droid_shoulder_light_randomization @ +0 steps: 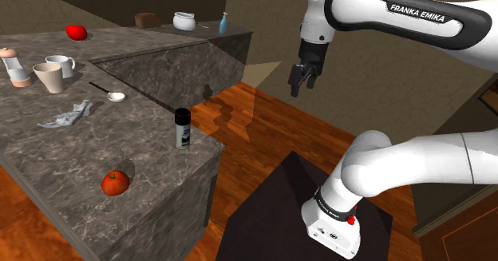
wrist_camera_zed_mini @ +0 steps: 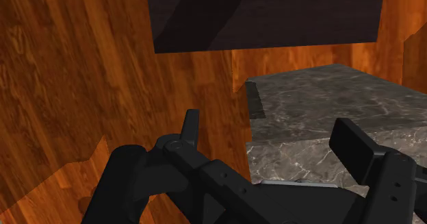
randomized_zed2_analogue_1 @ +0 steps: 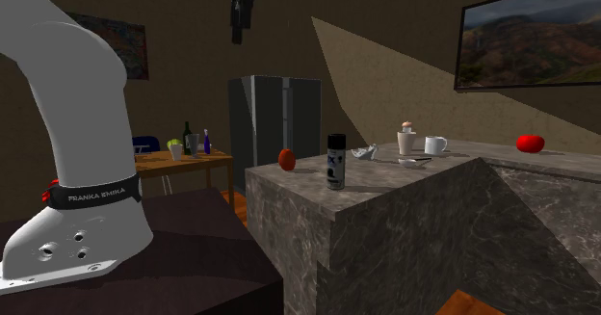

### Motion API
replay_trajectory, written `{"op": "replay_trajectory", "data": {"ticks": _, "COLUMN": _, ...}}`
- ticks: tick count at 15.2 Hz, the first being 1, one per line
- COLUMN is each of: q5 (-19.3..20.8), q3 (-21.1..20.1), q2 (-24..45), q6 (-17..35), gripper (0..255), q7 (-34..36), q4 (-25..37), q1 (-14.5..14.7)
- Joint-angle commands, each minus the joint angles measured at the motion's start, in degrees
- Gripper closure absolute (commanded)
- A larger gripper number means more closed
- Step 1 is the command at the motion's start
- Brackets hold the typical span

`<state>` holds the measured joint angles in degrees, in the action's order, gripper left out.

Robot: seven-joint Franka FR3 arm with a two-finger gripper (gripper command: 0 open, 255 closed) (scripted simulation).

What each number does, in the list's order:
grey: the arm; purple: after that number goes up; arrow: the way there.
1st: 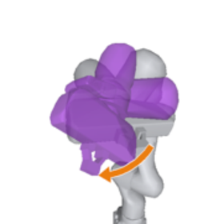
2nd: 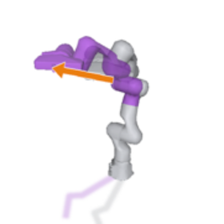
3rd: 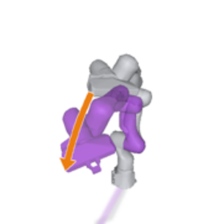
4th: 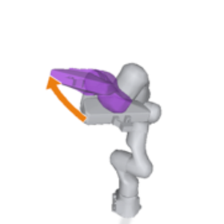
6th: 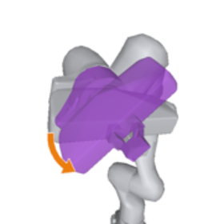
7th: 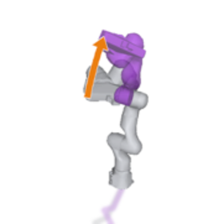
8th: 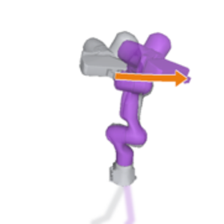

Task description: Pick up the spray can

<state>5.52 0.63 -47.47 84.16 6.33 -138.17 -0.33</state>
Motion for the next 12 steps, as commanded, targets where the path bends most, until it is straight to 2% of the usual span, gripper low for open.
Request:
{"op": "replay_trajectory", "data": {"ticks": 1, "q5": 0.0, "q3": 0.0, "q2": 0.0, "q6": 0.0, "gripper": 0, "q7": 0.0, "q4": 0.0, "q1": 0.0}}
{"op": "replay_trajectory", "data": {"ticks": 12, "q5": -2.98, "q3": -3.33, "q2": 20.18, "q6": 18.48, "gripper": 0, "q7": 5.39, "q4": 2.91, "q1": 1.65}}
